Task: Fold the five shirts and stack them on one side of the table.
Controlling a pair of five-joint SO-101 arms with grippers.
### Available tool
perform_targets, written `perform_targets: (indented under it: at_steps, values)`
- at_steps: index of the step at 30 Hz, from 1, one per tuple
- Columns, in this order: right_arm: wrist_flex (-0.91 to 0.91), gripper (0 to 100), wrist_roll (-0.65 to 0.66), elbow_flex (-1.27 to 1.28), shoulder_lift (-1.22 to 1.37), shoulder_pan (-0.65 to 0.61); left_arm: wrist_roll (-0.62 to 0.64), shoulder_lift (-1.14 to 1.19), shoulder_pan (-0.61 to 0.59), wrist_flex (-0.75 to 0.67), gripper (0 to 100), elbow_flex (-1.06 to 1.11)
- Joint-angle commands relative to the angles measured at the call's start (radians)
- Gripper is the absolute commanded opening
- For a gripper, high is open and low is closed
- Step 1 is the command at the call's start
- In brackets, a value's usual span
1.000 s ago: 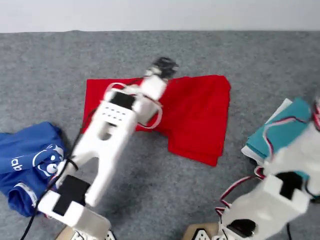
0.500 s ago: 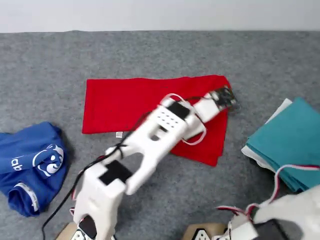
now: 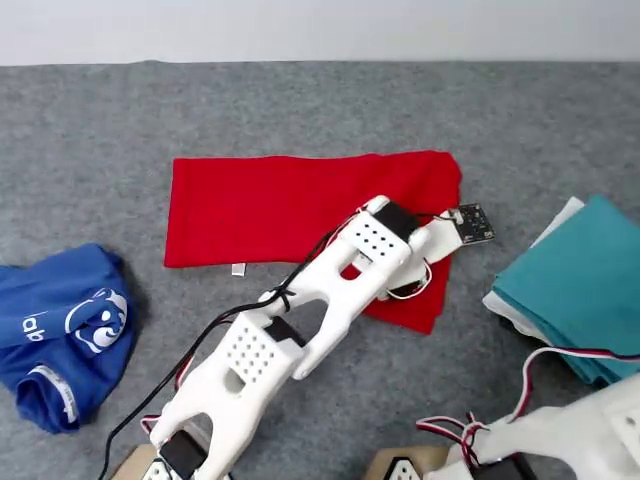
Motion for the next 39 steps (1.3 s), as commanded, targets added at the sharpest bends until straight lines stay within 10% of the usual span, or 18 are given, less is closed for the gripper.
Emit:
perform_targets:
  at_steps: [1, 39]
  values:
    - [0.007, 1.0, 0.012, -0.003, -0.016, 0.007, -0.017, 0.037, 0.0, 0.173, 8, -0.131]
    - [0.036, 1.0, 0.012, -0.003, -0.027, 0.01, -0.135, -0.101, 0.048, 0.021, 15, 0.119]
